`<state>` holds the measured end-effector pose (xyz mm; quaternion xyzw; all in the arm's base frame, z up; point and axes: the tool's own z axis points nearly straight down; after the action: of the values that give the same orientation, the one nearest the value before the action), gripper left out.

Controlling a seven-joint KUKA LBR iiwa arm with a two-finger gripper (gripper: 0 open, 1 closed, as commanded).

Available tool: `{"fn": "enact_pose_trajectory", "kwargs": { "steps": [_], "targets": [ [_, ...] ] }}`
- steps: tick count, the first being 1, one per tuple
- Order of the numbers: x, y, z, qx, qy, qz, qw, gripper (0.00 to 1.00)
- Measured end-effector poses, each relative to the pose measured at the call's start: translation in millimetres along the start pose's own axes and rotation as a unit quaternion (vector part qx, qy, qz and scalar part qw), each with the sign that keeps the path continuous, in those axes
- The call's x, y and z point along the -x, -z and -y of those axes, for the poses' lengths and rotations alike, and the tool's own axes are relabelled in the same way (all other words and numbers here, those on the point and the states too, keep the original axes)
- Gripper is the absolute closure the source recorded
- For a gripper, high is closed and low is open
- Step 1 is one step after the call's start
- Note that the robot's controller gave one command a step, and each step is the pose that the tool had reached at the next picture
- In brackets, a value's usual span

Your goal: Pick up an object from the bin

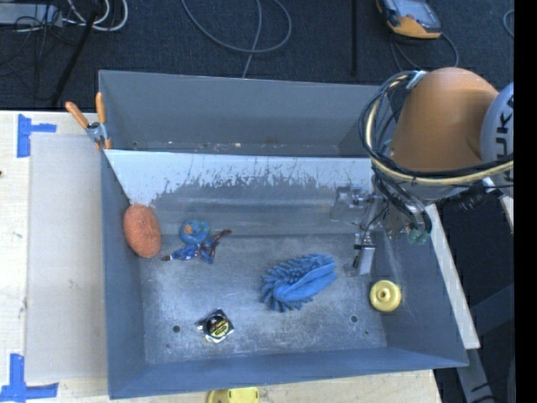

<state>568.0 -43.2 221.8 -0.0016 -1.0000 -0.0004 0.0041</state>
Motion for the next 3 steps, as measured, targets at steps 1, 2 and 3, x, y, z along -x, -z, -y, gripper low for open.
{"fn": "enact_pose_trajectory", "kwargs": {
  "steps": [1,2,3],
  "targets": [
    [1.1,4.7,-0.1,0.000,0.000,0.0038,1.0000,0.00],
    [-17.6,-34.2,-24.8,-0.001,-0.001,0.0067,1.0000,0.00],
    [9.7,-69.8,-39.2,0.000,0.006,0.0047,1.0000,0.00]
  ]
}}
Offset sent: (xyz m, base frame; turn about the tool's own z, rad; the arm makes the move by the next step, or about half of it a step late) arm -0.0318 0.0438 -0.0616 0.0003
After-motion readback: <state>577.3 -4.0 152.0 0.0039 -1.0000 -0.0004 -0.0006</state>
